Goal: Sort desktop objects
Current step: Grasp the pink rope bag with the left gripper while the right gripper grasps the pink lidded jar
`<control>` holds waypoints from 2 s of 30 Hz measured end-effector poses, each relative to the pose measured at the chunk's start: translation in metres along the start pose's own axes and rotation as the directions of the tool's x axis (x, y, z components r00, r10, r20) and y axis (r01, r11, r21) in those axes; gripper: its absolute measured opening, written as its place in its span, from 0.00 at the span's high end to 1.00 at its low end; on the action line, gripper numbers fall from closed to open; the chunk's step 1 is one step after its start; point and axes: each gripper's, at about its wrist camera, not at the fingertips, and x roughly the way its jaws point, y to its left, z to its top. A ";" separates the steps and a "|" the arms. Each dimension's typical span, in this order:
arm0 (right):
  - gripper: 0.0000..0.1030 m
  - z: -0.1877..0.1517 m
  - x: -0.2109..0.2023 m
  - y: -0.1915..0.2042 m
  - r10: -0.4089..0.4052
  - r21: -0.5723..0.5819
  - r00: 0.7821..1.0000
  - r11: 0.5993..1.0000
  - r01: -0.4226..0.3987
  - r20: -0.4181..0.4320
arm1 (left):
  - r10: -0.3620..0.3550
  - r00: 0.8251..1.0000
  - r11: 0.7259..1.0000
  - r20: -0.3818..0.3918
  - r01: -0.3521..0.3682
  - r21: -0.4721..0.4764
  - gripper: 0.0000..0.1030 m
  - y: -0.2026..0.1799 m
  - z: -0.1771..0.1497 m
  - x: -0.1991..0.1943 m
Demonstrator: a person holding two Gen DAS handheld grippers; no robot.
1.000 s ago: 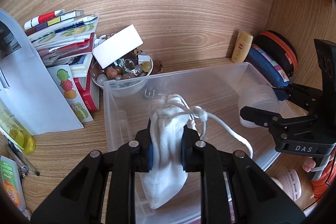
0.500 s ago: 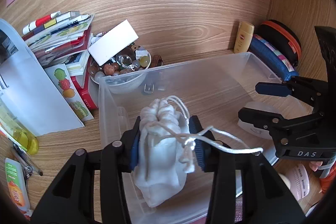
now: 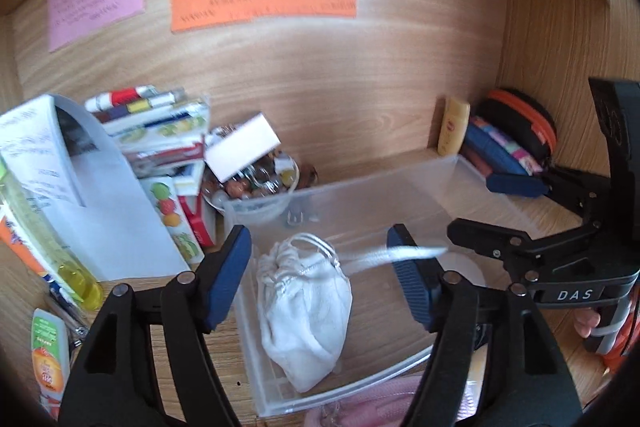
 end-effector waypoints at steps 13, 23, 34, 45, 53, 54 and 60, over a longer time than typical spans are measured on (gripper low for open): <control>0.13 -0.038 -0.067 0.018 -0.044 -0.018 0.999 0.999 0.044 0.032 | -0.030 0.999 0.999 0.032 0.031 -0.021 0.11 0.003 -0.025 -0.068; 0.13 -0.099 -0.102 0.020 -0.072 0.009 0.997 0.997 0.072 0.036 | 0.001 0.998 0.998 -0.067 -0.005 -0.061 0.09 0.018 -0.068 -0.092; 0.13 -0.145 -0.100 0.013 -0.063 0.051 0.996 0.996 0.066 -0.060 | -0.065 0.989 0.998 -0.133 0.060 -0.036 0.09 0.002 -0.110 -0.095; 0.13 -0.145 -0.058 0.004 0.037 0.126 0.985 0.992 -0.016 -0.171 | -0.108 0.971 0.994 -0.215 0.105 -0.025 0.09 -0.015 -0.111 -0.055; 0.13 -0.142 -0.057 0.005 0.046 0.131 0.986 0.991 -0.025 -0.159 | -0.148 0.958 0.988 -0.244 0.131 -0.085 0.09 -0.013 -0.104 -0.032; 0.14 -0.142 -0.056 0.004 0.045 0.137 0.986 0.990 -0.023 -0.160 | -0.154 0.959 0.987 -0.240 0.136 -0.090 0.09 -0.012 -0.104 -0.031; 0.14 -0.138 -0.050 0.006 0.054 0.132 0.982 0.991 -0.030 -0.182 | -0.153 0.969 0.987 -0.192 0.140 -0.080 0.09 -0.006 -0.098 -0.034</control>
